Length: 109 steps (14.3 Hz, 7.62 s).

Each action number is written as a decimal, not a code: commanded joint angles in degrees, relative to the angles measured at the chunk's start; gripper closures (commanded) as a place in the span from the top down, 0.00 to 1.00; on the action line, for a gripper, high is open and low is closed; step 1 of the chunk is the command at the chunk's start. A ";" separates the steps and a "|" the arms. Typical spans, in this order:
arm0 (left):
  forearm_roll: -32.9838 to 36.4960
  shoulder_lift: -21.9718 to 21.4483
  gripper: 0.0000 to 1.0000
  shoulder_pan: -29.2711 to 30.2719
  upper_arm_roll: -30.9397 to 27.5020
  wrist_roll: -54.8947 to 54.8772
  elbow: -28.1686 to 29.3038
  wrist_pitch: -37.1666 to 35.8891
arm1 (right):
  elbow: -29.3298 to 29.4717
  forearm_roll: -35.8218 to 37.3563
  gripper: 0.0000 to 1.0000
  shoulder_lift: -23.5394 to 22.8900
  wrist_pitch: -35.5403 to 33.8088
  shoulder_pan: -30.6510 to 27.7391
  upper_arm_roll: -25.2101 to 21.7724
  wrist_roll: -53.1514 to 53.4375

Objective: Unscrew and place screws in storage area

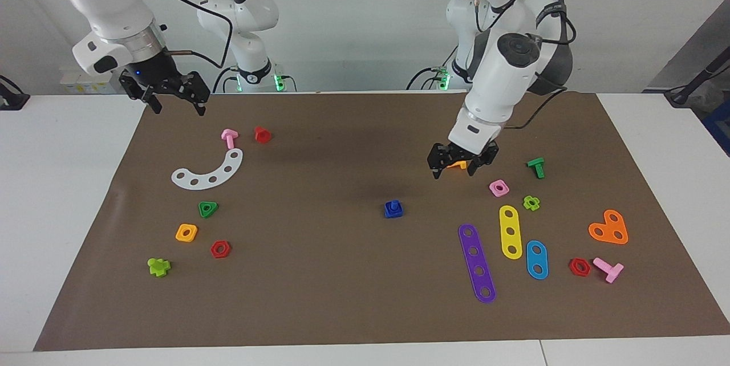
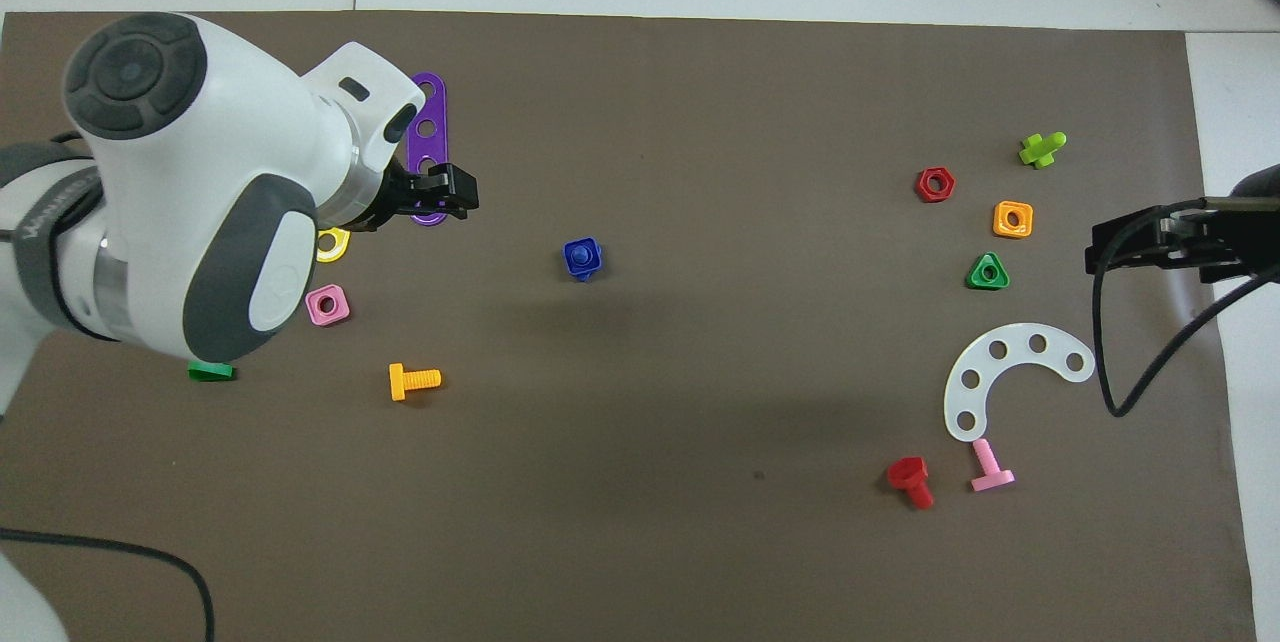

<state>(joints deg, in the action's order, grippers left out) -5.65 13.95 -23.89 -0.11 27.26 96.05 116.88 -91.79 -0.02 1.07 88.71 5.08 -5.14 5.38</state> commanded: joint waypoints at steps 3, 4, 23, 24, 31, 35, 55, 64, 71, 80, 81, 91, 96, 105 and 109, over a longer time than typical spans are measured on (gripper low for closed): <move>-0.59 7.91 0.91 -6.33 -1.39 5.78 0.01 7.30 | -0.84 -1.21 1.00 1.04 -0.38 -0.60 0.31 -0.99; -0.41 9.50 0.91 -7.39 -1.47 6.31 0.10 9.57 | -0.84 -1.21 1.00 1.04 -0.38 -0.60 0.22 -0.99; 1.26 14.43 0.71 -9.69 -1.47 6.05 3.18 18.21 | -0.84 -1.21 1.00 1.04 -0.38 -0.60 0.31 -0.99; 1.26 14.43 0.70 -9.78 -1.47 6.05 3.09 18.12 | -0.84 -1.21 1.00 1.04 -0.38 -0.60 0.31 -0.99; 1.26 14.43 0.54 -9.78 -1.47 5.96 3.18 17.77 | -0.84 -1.21 1.00 1.04 -0.38 -0.60 0.31 -0.99; 1.26 14.43 0.36 -9.86 -1.47 5.96 3.18 17.42 | -0.84 -1.21 1.00 1.04 -0.38 -0.60 0.31 -0.99; -1.46 17.52 0.22 0.75 -1.56 1.69 -16.52 -7.90 | -0.84 -1.21 1.00 1.04 -0.38 -0.60 0.31 -0.99; -1.55 4.16 0.22 6.84 -1.56 -13.55 12.29 9.75 | -1.63 -1.21 1.00 1.22 -0.03 -1.04 0.31 -1.43; -1.46 2.57 0.49 6.22 -1.56 -15.65 16.45 11.09 | -8.31 -1.30 1.00 0.96 16.39 7.21 0.92 -0.20; -1.38 2.57 1.00 9.02 -1.65 -15.48 7.60 2.78 | 8.17 -1.12 1.00 -25.82 29.95 26.09 1.27 25.97; -1.29 1.96 1.00 10.60 -1.65 -15.92 5.48 -0.39 | 11.25 -0.77 1.00 -29.25 29.76 27.42 1.27 28.60; 2.57 -7.71 1.00 21.51 -2.26 -25.24 -1.19 -18.67 | 18.51 -0.07 0.87 -42.91 37.41 33.77 1.89 32.24; 2.93 -7.63 1.00 20.73 -2.26 -24.71 -11.06 -30.21 | 12.43 -0.07 0.53 -40.36 37.50 34.29 2.24 28.45; 8.82 -8.51 1.00 17.73 -0.95 -21.98 -13.61 -32.94 | 10.76 0.37 0.45 -39.92 40.05 34.38 2.15 28.45; 8.47 -8.59 1.00 18.35 -1.03 -22.34 -13.44 -32.15 | 10.67 0.46 0.00 -39.83 39.96 34.38 2.15 28.45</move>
<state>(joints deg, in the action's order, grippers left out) 1.85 5.65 -5.61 -1.01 5.06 82.90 84.48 -78.28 -0.31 -40.75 127.20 40.04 -3.66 34.95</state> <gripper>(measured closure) 0.000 0.775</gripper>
